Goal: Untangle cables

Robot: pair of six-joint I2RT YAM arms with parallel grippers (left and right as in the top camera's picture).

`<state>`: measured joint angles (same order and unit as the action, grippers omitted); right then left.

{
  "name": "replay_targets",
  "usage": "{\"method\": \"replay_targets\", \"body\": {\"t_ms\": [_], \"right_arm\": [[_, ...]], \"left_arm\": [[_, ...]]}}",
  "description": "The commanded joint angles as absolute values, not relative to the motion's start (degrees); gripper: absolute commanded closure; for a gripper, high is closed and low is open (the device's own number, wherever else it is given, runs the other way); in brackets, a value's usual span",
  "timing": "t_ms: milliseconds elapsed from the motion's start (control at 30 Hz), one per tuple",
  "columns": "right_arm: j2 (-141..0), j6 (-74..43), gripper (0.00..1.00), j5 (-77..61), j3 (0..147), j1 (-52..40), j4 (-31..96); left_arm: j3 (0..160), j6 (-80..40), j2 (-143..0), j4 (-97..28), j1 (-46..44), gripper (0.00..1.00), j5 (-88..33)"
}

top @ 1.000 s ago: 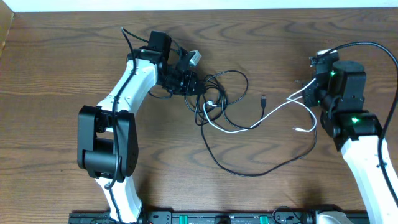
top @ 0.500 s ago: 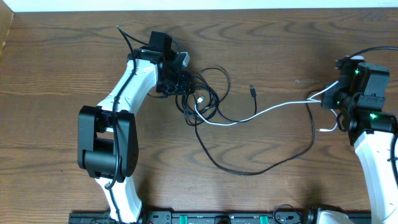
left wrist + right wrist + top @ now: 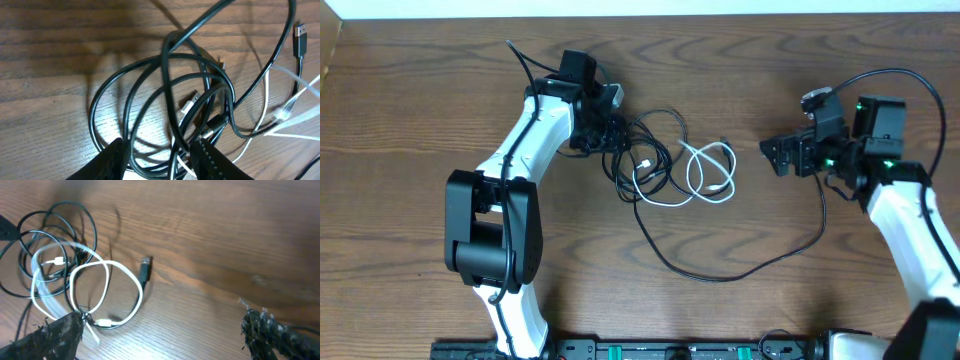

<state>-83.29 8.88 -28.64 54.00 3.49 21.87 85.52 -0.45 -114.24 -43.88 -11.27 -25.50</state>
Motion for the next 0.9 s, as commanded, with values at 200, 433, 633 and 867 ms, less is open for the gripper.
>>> {"method": "replay_targets", "body": {"t_ms": [200, 433, 633, 867], "right_arm": [[-90.17, 2.15, 0.20, -30.79, 62.72, 2.20, 30.87], [-90.24, -0.49, 0.66, -33.85, 70.78, -5.91, 35.09], [-93.86, -1.69, 0.63, -33.78, 70.22, -17.43, 30.96], [-100.42, -1.74, 0.01, -32.05, 70.22, -28.38, 23.33]], "left_arm": [[85.06, -1.19, -113.14, -42.92, -11.20, 0.61, -24.91], [84.73, -1.21, -113.16, -43.31, -11.22, 0.63, -24.82], [82.89, -1.19, -113.16, -43.48, -11.22, 0.63, -24.77], [81.32, -1.45, -113.25, -41.12, -11.22, 0.72, -24.80]]}}
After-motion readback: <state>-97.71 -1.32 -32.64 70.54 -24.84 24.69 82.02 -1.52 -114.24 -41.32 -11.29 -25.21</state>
